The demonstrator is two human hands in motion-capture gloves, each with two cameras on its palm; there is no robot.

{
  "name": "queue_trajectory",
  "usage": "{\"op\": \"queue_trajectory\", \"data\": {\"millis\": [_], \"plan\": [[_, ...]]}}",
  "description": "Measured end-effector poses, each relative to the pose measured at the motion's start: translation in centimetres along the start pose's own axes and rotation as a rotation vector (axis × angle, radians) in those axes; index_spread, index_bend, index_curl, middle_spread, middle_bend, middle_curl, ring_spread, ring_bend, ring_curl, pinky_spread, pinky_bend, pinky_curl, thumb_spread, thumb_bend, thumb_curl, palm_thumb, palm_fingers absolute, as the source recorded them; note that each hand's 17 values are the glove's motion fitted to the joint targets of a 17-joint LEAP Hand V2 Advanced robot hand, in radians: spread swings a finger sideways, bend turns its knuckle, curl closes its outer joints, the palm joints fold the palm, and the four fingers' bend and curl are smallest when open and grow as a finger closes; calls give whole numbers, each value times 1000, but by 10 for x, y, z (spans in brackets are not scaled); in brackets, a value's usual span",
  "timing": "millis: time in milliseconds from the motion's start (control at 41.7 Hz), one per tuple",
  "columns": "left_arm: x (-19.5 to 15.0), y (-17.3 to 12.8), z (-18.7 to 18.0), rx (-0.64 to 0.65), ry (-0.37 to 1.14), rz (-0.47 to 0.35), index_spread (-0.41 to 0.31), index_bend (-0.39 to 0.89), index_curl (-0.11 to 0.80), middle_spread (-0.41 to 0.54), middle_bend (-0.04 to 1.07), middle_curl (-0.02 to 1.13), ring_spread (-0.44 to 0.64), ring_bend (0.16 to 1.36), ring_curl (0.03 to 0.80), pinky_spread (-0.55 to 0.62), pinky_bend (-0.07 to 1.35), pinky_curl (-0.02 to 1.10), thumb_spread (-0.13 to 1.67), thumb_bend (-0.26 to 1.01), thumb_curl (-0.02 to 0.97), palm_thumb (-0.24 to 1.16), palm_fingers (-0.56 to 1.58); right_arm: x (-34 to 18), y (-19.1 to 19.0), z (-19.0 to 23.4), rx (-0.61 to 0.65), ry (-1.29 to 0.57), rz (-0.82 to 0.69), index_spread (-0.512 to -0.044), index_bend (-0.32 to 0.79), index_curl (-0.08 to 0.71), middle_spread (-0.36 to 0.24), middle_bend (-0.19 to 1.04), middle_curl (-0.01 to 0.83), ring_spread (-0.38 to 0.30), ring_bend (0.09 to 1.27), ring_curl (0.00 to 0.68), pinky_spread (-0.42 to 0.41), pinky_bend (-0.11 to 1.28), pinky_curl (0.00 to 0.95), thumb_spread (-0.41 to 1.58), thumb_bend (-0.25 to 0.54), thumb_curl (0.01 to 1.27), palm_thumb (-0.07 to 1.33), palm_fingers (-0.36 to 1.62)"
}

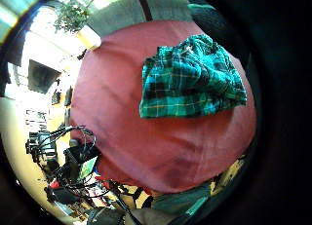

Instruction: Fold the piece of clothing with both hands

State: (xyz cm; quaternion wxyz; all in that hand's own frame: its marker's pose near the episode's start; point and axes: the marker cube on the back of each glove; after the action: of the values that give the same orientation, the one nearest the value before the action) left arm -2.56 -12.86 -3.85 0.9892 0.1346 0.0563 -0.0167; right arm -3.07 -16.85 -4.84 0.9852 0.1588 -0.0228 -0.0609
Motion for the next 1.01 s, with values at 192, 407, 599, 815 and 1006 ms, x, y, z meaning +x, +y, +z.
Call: {"op": "queue_trajectory", "data": {"millis": [192,407,599,815,1006], "plan": [[7,11,2,-81,37,3,-151,164,406,-53,192,430,108,453,346,364,175,262,1190,-18,310,380,542,-2,3,-1,-6,-10,7,-337,167,354,-16,167,335,86,194,327,229,463,355,1363,-10,318,489,447],[11,15,-2,-76,46,4,-151,164,406,-49,192,430,115,453,346,364,176,260,1190,-18,310,380,542,0,3,6,-13,-1,9,-333,168,357,-15,164,330,86,195,330,228,466,356,1362,-11,318,489,444],[8,13,5,-77,50,2,-151,160,405,-48,193,431,116,454,346,364,177,260,1199,-15,310,386,540,-3,3,8,-12,-5,6,-330,165,354,-14,164,328,86,197,333,228,470,356,1362,-11,319,489,440],[5,13,3,-69,41,-5,-149,161,401,-42,191,430,117,455,348,365,180,262,1207,-19,308,382,535,-8,-1,8,21,-33,-4,-329,166,353,-14,166,326,86,197,335,228,471,356,1360,-8,322,503,440],[4,12,7,-71,44,-11,-146,160,400,-40,192,431,117,455,349,365,180,264,1212,-17,306,379,534,-10,12,1,-28,-28,-1,-329,165,352,-14,162,321,87,204,337,227,473,357,1358,-10,324,506,442]]}}
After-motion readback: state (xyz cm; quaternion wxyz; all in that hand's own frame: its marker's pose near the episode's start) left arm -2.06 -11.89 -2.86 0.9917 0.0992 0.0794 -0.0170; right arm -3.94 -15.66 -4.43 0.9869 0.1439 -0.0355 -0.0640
